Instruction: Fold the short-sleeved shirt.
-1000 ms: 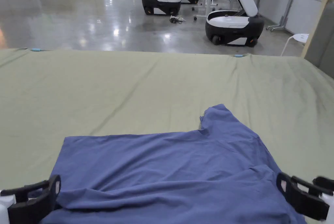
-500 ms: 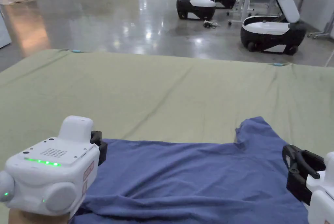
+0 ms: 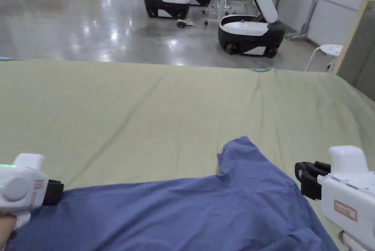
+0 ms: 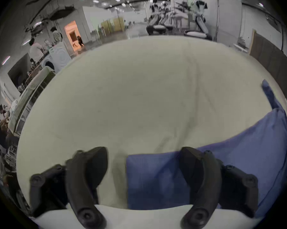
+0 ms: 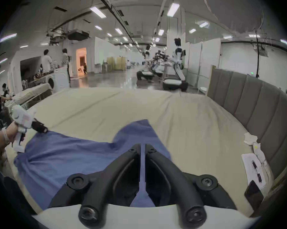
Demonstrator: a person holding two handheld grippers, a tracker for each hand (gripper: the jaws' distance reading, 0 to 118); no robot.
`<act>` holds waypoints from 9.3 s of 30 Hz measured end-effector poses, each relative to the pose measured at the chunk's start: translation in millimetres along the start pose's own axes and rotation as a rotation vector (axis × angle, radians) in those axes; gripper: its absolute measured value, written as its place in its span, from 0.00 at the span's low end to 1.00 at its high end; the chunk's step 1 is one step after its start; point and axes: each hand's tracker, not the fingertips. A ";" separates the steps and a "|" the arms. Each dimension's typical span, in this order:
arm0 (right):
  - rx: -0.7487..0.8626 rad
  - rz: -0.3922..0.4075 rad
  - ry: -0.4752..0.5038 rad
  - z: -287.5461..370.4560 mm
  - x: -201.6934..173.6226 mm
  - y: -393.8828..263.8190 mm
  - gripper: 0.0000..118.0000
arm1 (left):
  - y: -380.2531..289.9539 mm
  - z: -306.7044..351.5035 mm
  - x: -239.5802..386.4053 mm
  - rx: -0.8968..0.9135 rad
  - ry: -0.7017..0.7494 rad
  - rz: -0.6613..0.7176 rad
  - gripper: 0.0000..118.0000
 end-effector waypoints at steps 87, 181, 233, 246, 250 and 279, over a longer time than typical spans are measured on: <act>0.273 0.059 0.052 209.5 -108.5 -109.3 0.04 | -216.9 60.5 -81.1 -0.116 -0.993 0.732 0.07; 0.303 -0.056 0.007 236.4 -70.2 -101.6 0.04 | -169.1 130.0 -13.4 -0.025 -0.706 0.794 0.12; -0.035 -0.157 0.457 82.0 -145.1 -122.7 0.05 | -161.6 189.2 143.2 0.288 -0.621 0.254 0.51; -0.144 -0.180 0.447 38.7 -147.4 -150.2 0.04 | -179.5 63.4 98.0 -0.062 -1.241 0.791 0.98; -0.140 -0.194 0.430 39.9 -146.7 -148.4 0.04 | -160.2 54.6 135.4 -0.155 -0.908 0.650 0.25; -0.123 -0.037 0.456 71.5 -243.7 -116.4 0.04 | -154.9 99.6 -346.2 -0.061 -0.306 0.535 0.25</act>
